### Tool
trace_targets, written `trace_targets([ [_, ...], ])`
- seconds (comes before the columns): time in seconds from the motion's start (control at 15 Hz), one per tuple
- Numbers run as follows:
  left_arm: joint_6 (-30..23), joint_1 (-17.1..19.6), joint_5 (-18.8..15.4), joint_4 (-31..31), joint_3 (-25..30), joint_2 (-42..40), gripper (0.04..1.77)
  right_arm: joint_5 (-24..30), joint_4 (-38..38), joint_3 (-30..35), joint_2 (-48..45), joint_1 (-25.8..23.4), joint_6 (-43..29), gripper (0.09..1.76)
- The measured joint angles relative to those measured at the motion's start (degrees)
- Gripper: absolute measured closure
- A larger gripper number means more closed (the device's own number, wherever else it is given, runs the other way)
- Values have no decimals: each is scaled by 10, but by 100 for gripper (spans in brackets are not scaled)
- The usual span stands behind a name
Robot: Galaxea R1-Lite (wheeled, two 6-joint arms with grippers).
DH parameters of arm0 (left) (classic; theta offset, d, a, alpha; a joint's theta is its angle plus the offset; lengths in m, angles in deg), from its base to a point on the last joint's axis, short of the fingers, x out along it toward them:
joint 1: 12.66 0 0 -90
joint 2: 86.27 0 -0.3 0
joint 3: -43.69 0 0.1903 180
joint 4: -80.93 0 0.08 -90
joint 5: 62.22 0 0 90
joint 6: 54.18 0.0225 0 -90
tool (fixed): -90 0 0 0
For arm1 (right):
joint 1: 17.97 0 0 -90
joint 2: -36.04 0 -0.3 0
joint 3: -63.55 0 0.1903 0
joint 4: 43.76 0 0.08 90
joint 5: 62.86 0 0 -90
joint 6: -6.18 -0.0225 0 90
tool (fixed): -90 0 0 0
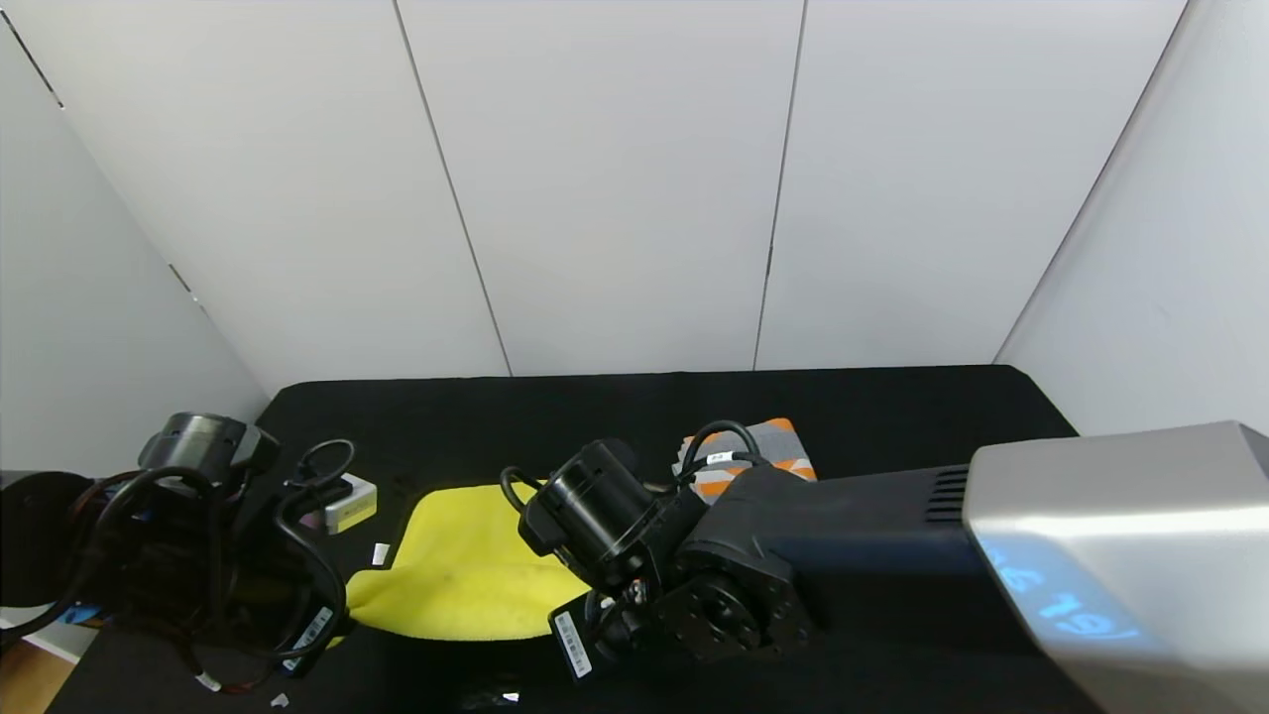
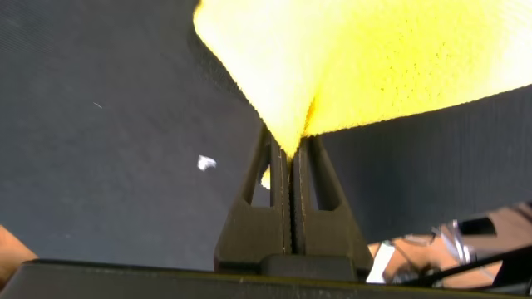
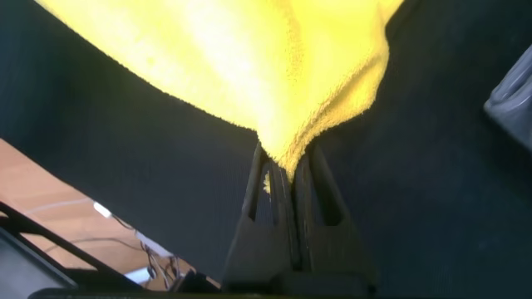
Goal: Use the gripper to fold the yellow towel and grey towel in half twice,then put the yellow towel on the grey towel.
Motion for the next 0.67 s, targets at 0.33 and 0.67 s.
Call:
trace_targets([
  [0.33,-5,18,0,-1,-47,13,169,-1,-1,-47,16,-21,1,173],
  [0.67,-5,24,2,-2,-112,54,169,-12,-2,-120,57,-39,4,173],
])
